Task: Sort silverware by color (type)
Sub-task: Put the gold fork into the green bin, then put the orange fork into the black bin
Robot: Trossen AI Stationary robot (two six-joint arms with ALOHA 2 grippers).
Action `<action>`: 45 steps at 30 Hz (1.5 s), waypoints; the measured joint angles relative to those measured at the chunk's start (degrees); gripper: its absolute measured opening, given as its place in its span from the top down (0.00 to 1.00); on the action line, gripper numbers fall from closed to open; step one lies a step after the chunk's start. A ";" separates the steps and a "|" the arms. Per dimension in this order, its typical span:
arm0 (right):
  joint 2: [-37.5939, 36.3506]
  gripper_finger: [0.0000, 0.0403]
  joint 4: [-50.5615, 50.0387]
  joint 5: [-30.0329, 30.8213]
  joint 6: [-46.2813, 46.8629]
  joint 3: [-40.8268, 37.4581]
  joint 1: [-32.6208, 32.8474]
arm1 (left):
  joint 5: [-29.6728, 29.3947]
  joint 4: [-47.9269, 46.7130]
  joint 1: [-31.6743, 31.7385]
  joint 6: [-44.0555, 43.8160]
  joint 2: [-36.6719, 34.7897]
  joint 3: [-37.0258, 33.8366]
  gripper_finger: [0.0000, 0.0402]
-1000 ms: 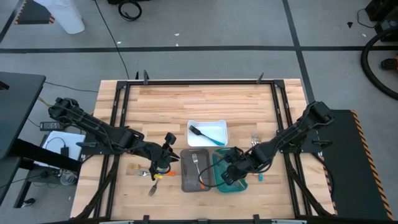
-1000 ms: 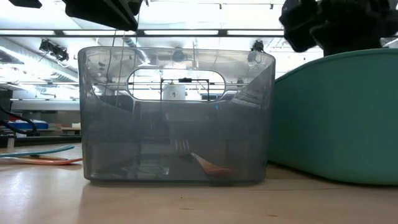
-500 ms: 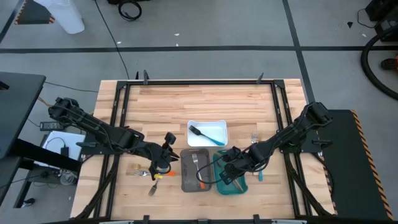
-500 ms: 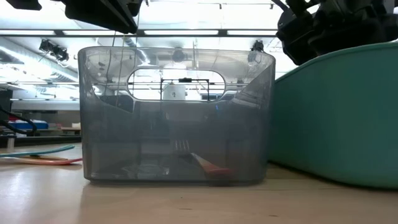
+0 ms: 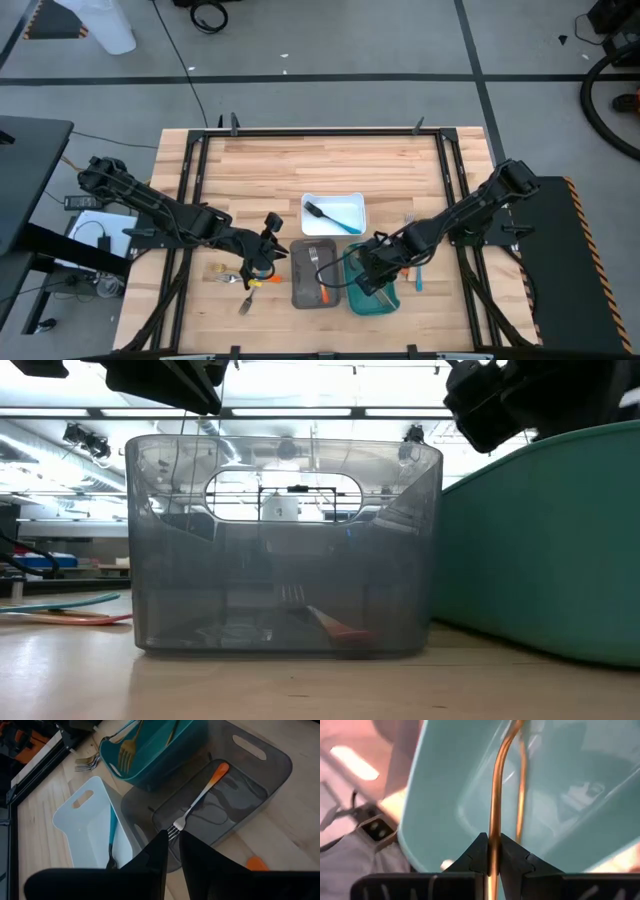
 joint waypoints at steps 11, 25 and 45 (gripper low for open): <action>-1.48 0.90 -3.32 -9.45 3.01 0.02 -0.55 | 0.00 0.00 0.00 0.11 0.00 0.00 0.86; 2.56 0.90 -2.21 -12.90 -1.60 0.02 -5.99 | 0.04 -0.60 -0.02 -0.36 0.07 0.01 0.86; 1.95 0.72 2.64 -12.36 -2.76 0.02 -7.26 | 0.06 -1.04 -0.04 -1.88 0.07 0.02 0.86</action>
